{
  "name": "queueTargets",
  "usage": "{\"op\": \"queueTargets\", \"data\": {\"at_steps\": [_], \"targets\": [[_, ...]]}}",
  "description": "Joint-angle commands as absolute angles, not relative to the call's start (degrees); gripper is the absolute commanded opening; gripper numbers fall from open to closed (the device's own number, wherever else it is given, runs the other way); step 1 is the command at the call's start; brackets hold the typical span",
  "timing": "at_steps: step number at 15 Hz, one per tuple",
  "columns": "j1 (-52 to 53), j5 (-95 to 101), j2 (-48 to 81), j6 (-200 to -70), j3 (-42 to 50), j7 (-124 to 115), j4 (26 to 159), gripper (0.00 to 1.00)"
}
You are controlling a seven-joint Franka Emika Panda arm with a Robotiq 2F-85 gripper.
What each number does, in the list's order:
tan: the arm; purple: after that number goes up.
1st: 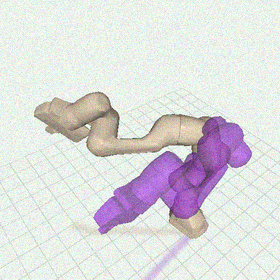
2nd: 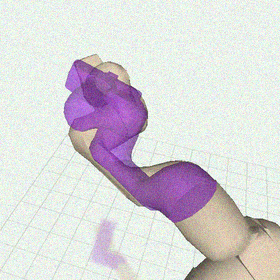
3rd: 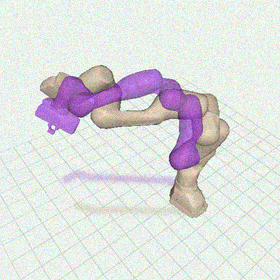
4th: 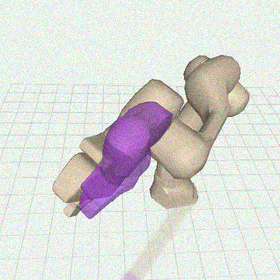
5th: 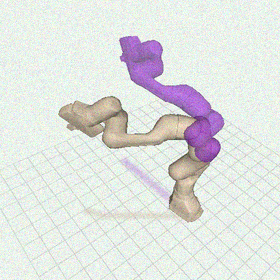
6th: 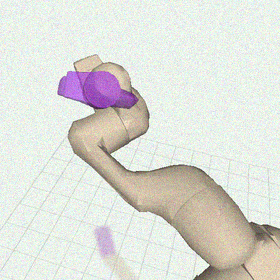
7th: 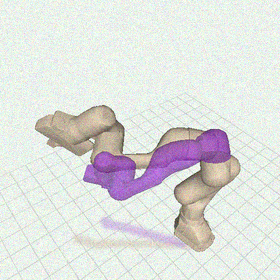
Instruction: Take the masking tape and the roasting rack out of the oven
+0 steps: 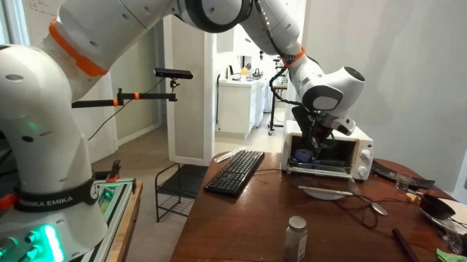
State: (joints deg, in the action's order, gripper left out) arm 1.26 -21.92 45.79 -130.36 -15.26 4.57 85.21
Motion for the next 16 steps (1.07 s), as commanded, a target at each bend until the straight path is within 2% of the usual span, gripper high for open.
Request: {"op": "queueTargets", "data": {"at_steps": [1, 7, 16], "targets": [[2.3, -23.9, 49.2, -132.1, -14.5, 1.5, 82.0, 1.0], [3.9, -28.1, 61.6, -133.3, -16.0, -5.9, 69.2, 1.0], [7.9, -27.5, 72.5, -135.6, -18.0, -10.2, 52.7, 1.0]]}}
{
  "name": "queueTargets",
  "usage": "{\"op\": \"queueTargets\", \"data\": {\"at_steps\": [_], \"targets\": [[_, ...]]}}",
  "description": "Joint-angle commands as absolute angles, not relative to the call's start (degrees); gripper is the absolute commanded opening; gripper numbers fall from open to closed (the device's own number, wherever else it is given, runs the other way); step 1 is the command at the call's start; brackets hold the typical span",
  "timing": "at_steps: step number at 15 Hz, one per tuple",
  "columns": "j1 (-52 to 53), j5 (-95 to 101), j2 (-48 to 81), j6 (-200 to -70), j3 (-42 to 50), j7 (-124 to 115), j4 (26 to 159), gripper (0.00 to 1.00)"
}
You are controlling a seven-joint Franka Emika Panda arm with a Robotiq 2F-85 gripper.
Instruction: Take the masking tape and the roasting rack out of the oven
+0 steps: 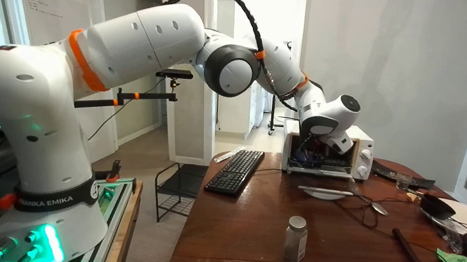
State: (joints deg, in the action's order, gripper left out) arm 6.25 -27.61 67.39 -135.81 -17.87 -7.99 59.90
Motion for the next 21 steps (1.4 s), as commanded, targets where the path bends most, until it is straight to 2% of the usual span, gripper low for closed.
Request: {"op": "queueTargets", "data": {"at_steps": [1, 3, 4, 5, 14, 15, 21], "targets": [[8.0, -27.5, 73.4, -135.0, -18.1, -10.5, 51.4, 1.0], [7.7, -27.6, 74.7, -134.2, -18.1, -11.4, 50.1, 1.0], [7.7, -27.6, 75.4, -134.1, -18.1, -11.8, 49.4, 0.93], [7.5, -27.6, 76.1, -133.7, -18.2, -12.3, 48.6, 0.73], [7.2, -27.5, 79.0, -129.4, -18.3, -15.2, 42.9, 0.03], [7.2, -27.6, 79.1, -129.2, -18.3, -15.6, 42.5, 0.0], [2.2, -28.5, 74.5, -130.2, -17.9, -16.1, 48.4, 0.0]]}}
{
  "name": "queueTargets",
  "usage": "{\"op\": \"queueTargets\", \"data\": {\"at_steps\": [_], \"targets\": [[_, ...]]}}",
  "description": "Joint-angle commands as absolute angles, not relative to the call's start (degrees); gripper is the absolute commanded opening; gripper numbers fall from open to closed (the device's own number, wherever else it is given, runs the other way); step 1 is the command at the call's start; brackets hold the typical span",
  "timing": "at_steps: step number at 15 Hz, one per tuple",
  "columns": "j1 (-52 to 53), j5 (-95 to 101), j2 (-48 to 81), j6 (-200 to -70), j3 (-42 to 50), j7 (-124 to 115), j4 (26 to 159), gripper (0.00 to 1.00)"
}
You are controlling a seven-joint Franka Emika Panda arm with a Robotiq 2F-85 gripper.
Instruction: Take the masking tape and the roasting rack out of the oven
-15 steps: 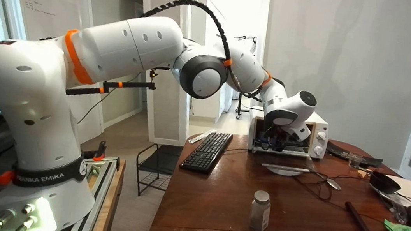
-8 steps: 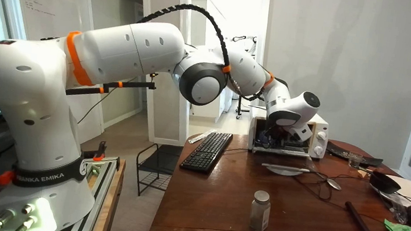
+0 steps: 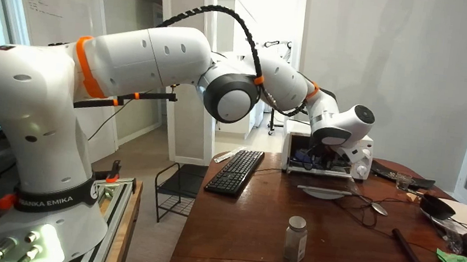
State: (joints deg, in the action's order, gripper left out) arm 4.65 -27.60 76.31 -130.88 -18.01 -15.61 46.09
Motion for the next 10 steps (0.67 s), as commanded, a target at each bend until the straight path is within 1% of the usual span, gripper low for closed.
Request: {"op": "queueTargets", "data": {"at_steps": [1, 5, 6, 7, 8, 9, 10], "targets": [[1.3, -28.7, 74.4, -129.2, -18.6, -15.3, 48.5, 0.0], [-1.4, -29.3, 74.2, -125.1, -22.5, -11.8, 48.9, 0.0], [-2.2, -29.5, 74.7, -122.0, -24.0, -10.3, 48.5, 0.26], [-2.4, -29.1, 75.2, -119.3, -25.1, -8.9, 48.1, 0.28], [-2.3, -28.6, 75.5, -116.6, -25.8, -8.0, 47.8, 0.33], [-2.1, -28.1, 75.9, -114.6, -26.2, -6.9, 47.5, 0.42], [-1.6, -27.6, 76.0, -112.9, -26.2, -6.4, 47.4, 0.49]]}}
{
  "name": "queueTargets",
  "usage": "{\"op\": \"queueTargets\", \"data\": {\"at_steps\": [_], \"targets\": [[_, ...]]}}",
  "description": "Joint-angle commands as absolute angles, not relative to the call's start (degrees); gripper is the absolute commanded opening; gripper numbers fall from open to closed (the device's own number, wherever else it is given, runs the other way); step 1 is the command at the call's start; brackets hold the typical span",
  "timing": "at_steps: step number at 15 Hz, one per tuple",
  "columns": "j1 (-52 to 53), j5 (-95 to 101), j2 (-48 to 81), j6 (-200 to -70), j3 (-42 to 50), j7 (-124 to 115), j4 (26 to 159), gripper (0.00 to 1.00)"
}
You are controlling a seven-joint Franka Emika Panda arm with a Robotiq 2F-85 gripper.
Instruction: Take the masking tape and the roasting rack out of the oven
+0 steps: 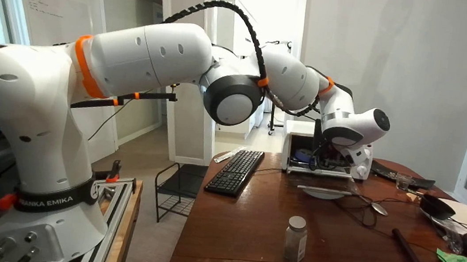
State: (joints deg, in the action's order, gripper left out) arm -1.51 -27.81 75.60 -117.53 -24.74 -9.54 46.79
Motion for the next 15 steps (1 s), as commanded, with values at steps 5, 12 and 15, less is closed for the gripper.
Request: {"op": "queueTargets", "data": {"at_steps": [5, 12, 15], "targets": [[1.3, -26.5, 76.9, -113.0, -24.8, -6.2, 46.7, 0.88], [6.0, -25.4, 77.3, -120.2, -21.6, -7.7, 46.3, 0.98], [7.3, -25.4, 77.4, -122.8, -20.1, -8.2, 46.3, 0.74]]}}
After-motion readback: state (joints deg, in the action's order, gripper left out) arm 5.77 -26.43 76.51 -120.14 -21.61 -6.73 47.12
